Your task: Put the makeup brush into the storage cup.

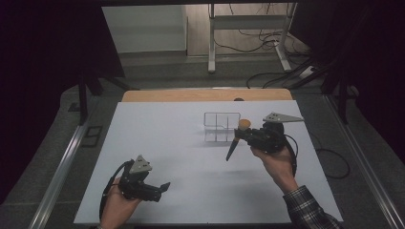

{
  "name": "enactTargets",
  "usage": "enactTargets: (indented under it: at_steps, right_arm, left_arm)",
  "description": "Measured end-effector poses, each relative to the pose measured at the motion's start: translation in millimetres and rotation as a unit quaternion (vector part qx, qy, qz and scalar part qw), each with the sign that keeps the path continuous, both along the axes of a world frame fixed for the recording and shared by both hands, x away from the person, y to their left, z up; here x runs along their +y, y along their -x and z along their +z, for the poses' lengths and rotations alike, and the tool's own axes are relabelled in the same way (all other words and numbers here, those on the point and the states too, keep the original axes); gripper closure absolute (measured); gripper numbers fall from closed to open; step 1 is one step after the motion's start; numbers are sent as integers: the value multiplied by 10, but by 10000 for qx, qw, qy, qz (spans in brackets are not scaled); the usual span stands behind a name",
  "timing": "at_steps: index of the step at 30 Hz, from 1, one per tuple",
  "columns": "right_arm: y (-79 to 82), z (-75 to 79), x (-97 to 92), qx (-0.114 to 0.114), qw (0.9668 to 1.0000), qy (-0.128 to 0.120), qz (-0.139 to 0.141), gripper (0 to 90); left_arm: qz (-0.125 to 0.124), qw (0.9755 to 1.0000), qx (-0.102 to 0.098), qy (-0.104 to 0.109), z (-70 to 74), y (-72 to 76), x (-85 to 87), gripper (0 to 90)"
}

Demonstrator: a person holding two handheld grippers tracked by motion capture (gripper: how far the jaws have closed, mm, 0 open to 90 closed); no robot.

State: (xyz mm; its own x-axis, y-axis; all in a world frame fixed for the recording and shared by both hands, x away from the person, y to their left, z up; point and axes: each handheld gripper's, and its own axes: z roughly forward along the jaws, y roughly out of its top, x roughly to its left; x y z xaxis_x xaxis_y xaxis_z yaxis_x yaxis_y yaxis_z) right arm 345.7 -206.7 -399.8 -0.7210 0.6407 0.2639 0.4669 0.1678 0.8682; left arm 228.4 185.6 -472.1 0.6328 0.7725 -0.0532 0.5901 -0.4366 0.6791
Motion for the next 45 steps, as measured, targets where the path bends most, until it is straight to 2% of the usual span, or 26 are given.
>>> enactTargets:
  at_steps: [16,32,41,45]
  right_arm:
    - [-126,102,-53,-79,9999,39,-112,734]
    - [-263,164,-89,-58,9997,16,-255,734]
    - [-344,221,-128,-142,9993,31,-339,734]
    - [-376,252,-142,-135,9992,-22,-374,734]
  left_arm:
    - [228,9997,7,21,-11,36,162,0]
    - [476,9988,-7,80,-19,88,335,0]
    - [567,9983,10,103,-30,121,413,0]
    - [620,9980,18,112,-35,137,451,0]
